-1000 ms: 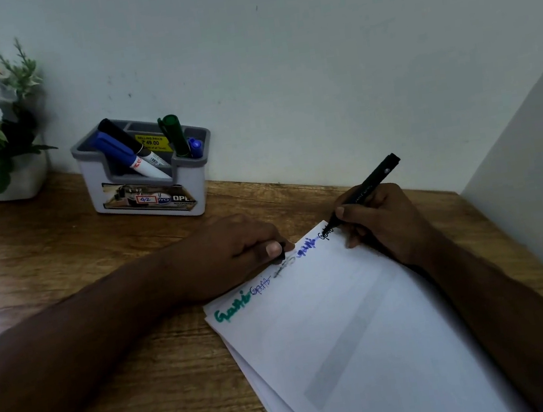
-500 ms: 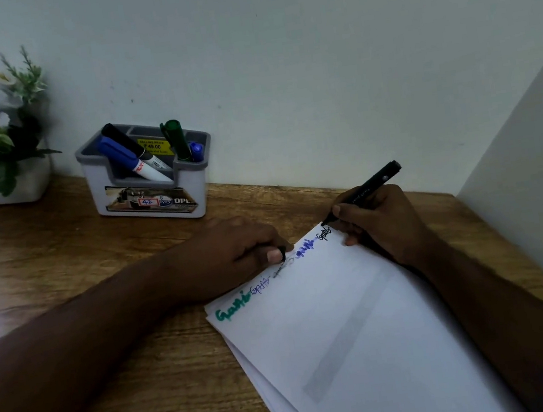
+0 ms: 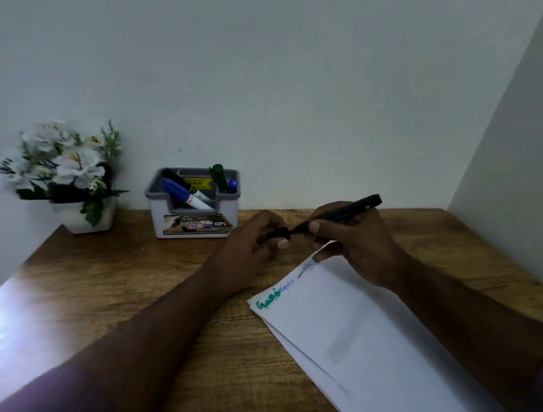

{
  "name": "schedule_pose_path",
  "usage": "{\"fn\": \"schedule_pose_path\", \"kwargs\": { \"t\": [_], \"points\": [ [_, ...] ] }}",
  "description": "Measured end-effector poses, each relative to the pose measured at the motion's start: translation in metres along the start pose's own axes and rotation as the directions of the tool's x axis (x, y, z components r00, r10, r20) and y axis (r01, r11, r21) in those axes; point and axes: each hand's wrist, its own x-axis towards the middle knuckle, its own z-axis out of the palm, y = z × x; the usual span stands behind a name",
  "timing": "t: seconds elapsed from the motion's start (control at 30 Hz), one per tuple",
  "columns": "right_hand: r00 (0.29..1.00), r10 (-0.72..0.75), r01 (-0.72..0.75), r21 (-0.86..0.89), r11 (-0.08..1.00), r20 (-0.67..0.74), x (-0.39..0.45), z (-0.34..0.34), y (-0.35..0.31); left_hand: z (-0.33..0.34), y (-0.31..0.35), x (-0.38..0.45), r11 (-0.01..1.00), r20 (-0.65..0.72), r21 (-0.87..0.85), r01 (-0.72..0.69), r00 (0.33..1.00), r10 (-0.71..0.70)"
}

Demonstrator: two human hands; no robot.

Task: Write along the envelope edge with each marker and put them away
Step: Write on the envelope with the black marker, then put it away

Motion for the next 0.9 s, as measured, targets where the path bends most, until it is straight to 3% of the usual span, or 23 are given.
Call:
{"fn": "schedule_pose_path", "kwargs": {
  "t": [0.33, 0.63, 0.9],
  "points": [
    [0.992, 0.009, -0.011, -0.016, 1.000, -0.123, 0.003, 0.010, 0.004, -0.004, -0.001, -0.001, 0.997, -0.026, 0.017, 0.071, 0.997, -0.070],
    [0.998, 0.046, -0.048, -0.024, 0.999, -0.047, 0.009, 0.013, 0.017, -0.003, -0.003, 0.005, 0.998, 0.041, 0.005, 0.055, 0.998, -0.055],
    [0.994, 0.112, -0.112, -0.044, 0.993, -0.003, 0.013, 0.015, 0.029, -0.003, -0.007, 0.005, 0.996, 0.003, 0.022, 0.081, 0.997, -0.081]
  ]
}}
